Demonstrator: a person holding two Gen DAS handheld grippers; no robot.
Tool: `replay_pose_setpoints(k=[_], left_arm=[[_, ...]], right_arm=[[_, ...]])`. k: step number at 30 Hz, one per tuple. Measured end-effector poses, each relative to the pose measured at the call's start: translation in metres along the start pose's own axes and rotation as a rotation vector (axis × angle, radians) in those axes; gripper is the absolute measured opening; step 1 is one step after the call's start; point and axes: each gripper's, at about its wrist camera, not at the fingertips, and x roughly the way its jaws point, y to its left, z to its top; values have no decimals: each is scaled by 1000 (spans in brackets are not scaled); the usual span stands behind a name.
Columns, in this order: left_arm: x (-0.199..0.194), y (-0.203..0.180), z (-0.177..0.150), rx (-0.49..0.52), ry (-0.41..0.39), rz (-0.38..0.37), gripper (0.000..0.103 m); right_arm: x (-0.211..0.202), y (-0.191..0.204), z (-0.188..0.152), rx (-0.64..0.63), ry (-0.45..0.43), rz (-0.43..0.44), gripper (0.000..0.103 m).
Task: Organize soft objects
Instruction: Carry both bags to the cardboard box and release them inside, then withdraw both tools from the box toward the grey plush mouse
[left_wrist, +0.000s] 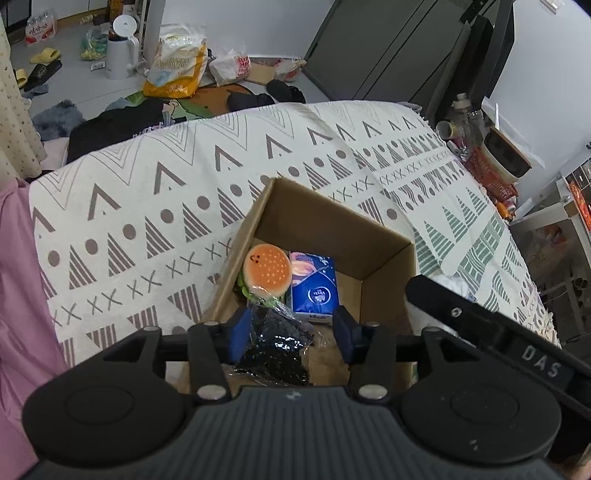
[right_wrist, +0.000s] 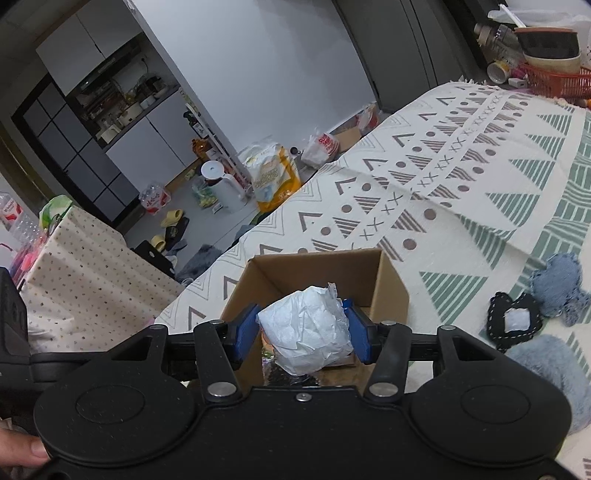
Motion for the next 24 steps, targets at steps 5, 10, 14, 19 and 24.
replay_pose_setpoints(k=[5,10,14,19,24], left_arm=[[-6,4,2,0,0,8,48],[-16,4,4,1,-4,12,51],[-27,-3,4,31,-35,18,64],[-32,-12,0,52,-50,42,71],[-33,-25,-6,68,-40,69,71]], right_arm=[[-2,7,1,-27,7,18,77],[-26,4,2,-44,-39,-31,100],[-39,-3,1,-12,-31,-81,100],[-55,-15,-2,7,-38,-153,103],[-70,-27,-6,20,-29,-195,103]])
